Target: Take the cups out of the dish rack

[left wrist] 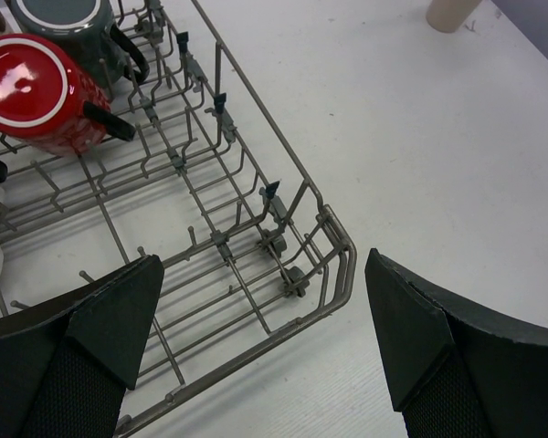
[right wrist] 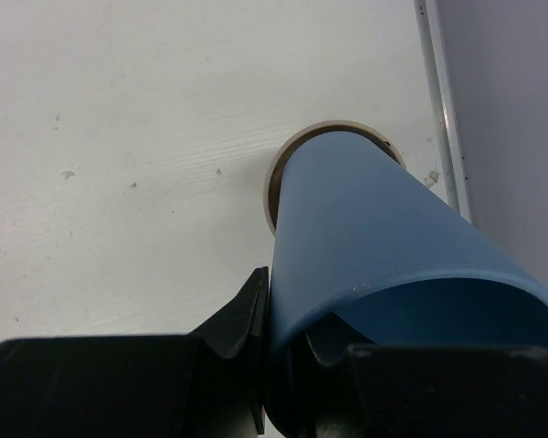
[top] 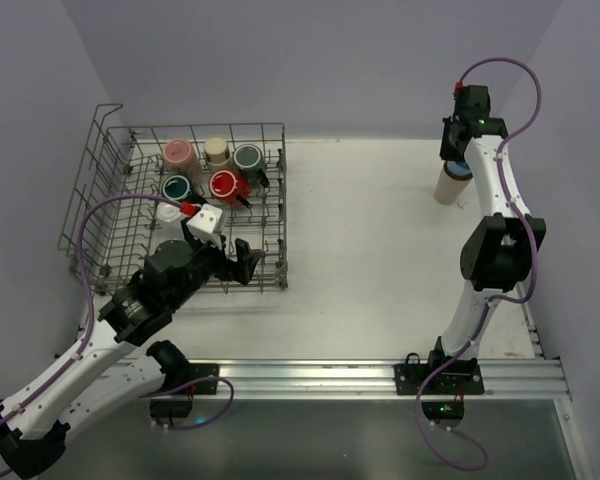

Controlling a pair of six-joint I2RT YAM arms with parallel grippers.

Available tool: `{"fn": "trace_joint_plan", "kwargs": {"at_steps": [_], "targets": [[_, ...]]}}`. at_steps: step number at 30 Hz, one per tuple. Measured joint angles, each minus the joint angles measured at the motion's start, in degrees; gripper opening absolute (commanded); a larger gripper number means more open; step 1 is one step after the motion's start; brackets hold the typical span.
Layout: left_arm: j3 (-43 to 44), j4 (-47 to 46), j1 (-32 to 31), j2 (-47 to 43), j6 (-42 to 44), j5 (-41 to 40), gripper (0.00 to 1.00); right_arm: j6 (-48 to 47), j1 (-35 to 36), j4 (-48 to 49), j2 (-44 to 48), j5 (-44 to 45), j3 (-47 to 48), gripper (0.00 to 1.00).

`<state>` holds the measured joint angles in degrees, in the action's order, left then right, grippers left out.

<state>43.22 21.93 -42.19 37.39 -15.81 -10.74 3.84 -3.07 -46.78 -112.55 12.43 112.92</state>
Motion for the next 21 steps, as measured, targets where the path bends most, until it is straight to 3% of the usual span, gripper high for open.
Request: {"fn": "trace_joint_plan", "kwargs": {"at_steps": [11,21], "targets": [[0.00,-0.02,0.07,0.83,0.00,0.00,1.00,-0.31,-0.17,-0.11,-2.45,-0.20,0.11,0.03],[0.00,-0.02,0.48,2.12,-0.02,0.02,1.00,-0.87,-0.33,-0.46,-2.78,-0.15,0.76,0.17]]}}
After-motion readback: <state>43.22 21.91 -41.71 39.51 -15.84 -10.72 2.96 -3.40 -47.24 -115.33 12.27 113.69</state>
